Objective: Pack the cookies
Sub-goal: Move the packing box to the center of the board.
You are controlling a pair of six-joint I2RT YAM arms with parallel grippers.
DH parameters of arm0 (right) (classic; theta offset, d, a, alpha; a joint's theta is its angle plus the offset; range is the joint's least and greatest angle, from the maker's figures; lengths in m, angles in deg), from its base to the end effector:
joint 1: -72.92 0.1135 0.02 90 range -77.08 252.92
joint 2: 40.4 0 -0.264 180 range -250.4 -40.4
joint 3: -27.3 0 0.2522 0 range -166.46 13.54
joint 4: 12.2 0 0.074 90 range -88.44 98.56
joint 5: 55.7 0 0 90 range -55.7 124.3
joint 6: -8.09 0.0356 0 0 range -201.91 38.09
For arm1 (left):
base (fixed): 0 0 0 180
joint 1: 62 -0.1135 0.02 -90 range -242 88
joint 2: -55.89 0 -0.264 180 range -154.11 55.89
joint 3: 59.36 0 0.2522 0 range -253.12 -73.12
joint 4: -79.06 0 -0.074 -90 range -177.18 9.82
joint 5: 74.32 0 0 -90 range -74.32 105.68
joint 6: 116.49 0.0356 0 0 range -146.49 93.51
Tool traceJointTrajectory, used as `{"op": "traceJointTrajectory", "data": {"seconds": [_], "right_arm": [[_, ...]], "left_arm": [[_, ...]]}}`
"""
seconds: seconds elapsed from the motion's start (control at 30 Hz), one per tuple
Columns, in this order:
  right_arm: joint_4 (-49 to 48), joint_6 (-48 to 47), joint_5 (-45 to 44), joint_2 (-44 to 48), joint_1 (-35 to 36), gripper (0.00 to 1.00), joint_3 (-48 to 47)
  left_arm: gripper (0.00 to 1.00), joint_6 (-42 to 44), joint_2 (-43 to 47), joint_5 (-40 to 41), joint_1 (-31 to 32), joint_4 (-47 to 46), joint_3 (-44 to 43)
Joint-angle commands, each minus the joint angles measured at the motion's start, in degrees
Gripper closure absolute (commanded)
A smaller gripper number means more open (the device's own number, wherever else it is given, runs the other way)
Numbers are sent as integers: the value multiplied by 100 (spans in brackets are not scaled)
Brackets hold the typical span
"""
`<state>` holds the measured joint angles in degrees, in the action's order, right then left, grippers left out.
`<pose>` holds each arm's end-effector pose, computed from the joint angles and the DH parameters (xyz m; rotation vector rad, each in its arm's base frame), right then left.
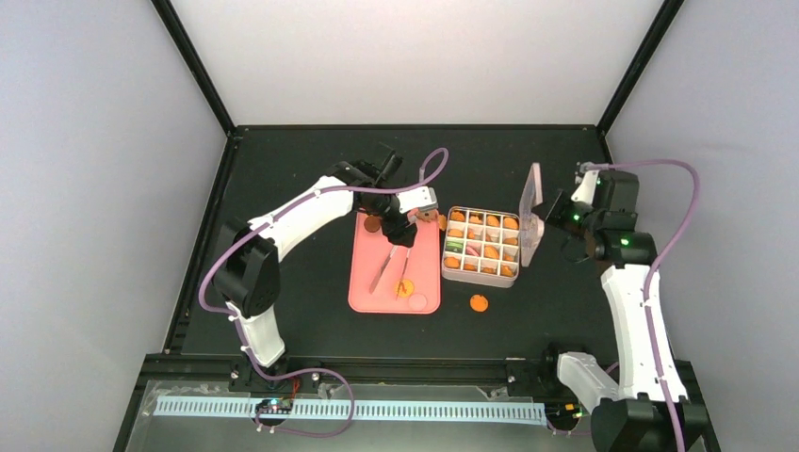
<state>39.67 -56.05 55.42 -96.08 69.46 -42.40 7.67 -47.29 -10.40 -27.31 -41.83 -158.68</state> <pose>0.2009 0.0007 0.3269 0.3696 2.2210 0.6232 0.3035 -0.2291 0.2592 1.5957 2.0713 -0.6075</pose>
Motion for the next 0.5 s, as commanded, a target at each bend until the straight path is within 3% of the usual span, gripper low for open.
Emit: {"op": "traceJointTrajectory", "data": {"seconds": [0.0, 0.23, 0.47], "right_arm": [[415, -254, -323, 208, 57, 99, -826], [-116, 236, 478, 368, 61, 99, -770], [-2591, 1890, 2399, 362, 58, 99, 352]], "left_arm": [[22, -129, 153, -157, 8, -85, -88], [22, -260, 60, -226, 6, -70, -181], [22, -269, 28, -177, 8, -99, -163]]}}
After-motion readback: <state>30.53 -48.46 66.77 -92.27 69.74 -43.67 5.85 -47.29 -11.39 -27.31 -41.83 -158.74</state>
